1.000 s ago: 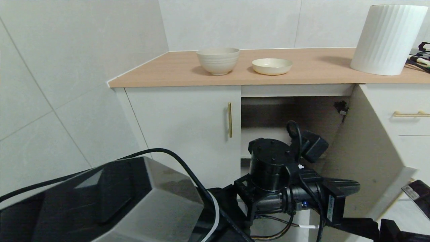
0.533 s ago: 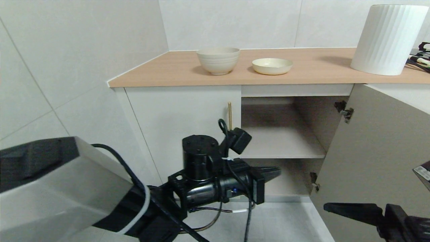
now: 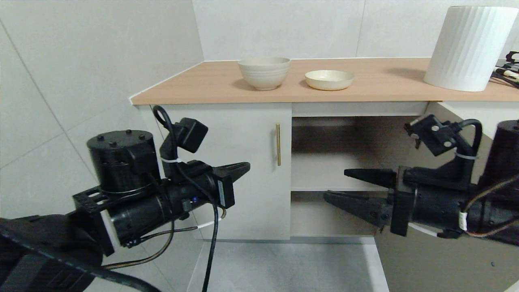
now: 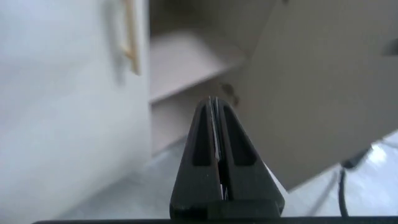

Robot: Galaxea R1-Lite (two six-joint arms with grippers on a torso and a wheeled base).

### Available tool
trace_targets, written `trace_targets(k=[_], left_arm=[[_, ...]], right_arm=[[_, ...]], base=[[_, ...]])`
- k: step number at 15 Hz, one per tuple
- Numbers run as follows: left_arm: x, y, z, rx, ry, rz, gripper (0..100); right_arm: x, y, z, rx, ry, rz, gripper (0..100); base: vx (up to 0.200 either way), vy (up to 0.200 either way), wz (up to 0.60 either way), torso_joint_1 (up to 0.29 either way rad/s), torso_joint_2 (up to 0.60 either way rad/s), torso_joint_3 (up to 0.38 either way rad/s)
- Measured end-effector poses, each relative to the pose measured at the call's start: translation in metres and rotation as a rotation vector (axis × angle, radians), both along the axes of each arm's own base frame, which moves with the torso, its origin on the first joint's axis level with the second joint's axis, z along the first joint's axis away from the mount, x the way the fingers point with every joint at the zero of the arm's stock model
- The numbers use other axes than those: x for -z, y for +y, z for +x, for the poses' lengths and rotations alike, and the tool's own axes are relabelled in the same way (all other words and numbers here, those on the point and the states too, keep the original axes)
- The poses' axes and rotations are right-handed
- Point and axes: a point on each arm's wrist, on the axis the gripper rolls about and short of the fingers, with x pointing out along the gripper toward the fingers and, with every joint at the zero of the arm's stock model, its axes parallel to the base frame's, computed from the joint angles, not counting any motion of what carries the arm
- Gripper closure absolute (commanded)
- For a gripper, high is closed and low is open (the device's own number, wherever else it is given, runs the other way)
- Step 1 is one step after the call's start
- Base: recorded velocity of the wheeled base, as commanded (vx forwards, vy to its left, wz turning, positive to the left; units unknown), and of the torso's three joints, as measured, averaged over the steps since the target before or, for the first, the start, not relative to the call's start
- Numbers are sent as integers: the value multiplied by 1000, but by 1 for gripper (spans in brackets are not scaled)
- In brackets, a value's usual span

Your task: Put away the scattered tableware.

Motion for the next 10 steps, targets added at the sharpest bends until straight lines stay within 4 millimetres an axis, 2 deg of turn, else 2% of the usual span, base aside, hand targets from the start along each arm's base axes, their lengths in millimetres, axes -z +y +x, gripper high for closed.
trace_targets(k=[2, 3, 5, 10], left_arm=[[-8, 12, -10, -21, 22, 12, 100], [-13, 15, -13, -25, 26, 13, 0], [-22, 20, -19, -25, 31, -19, 0], [-50, 29, -29, 66, 113, -241, 0]], right_arm=[[-4, 10, 20, 92, -2, -55, 0], [-6, 13, 27, 179, 10, -122, 0], [-11, 19, 29, 280, 0, -197, 0], [-24, 20, 19, 331, 50, -164, 0]], base=[[0, 0, 0, 0, 0, 0], [0, 0, 0, 0, 0, 0], [0, 0, 0, 0, 0, 0], [0, 0, 0, 0, 0, 0]])
